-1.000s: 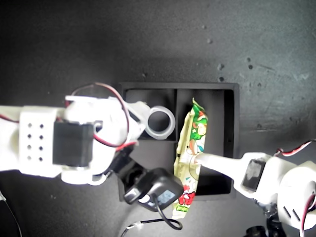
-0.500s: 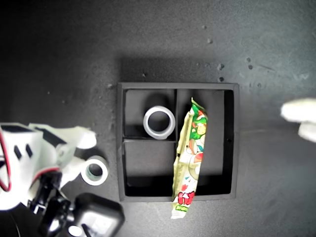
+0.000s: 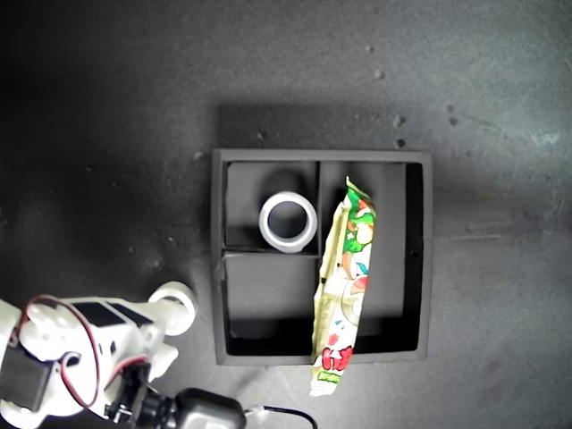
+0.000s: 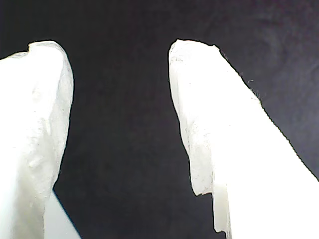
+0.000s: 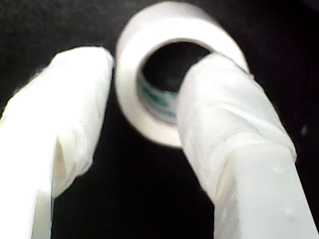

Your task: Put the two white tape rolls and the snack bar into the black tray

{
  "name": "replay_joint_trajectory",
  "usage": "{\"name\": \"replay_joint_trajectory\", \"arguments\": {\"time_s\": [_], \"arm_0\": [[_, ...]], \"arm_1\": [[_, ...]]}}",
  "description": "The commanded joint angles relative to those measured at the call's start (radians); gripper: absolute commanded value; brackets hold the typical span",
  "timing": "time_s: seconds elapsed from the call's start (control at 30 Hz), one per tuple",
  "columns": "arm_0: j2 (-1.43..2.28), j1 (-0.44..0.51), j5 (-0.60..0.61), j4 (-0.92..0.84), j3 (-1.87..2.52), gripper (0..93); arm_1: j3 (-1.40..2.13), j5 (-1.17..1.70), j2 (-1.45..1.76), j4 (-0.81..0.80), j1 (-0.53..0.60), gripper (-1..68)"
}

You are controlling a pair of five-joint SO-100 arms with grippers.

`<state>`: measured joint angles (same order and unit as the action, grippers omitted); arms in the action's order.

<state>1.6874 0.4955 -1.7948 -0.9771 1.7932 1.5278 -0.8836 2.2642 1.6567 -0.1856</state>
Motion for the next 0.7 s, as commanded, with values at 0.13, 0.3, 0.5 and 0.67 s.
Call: {"name": "replay_joint_trajectory", "arguments": {"time_s": [0.13,0.3,0.5,0.67], "arm_0": [[-0.002,0.006,-0.061,0.106,0.089,9.7],[-0.011,0.005,-0.063,0.149,0.126,9.7],[-0.04,0.003,-0.06,0.247,0.183,9.8],[-0.084,-0.012,-0.101,0.272,0.229,5.6]], "arm_1": [[0.041,-0.015,0.04,-0.037,0.032,12.1],[0.087,-0.015,0.04,-0.071,0.038,12.3],[0.107,-0.015,0.04,-0.083,0.041,12.4],[0.112,-0.017,0.04,-0.092,0.063,12.5]]}}
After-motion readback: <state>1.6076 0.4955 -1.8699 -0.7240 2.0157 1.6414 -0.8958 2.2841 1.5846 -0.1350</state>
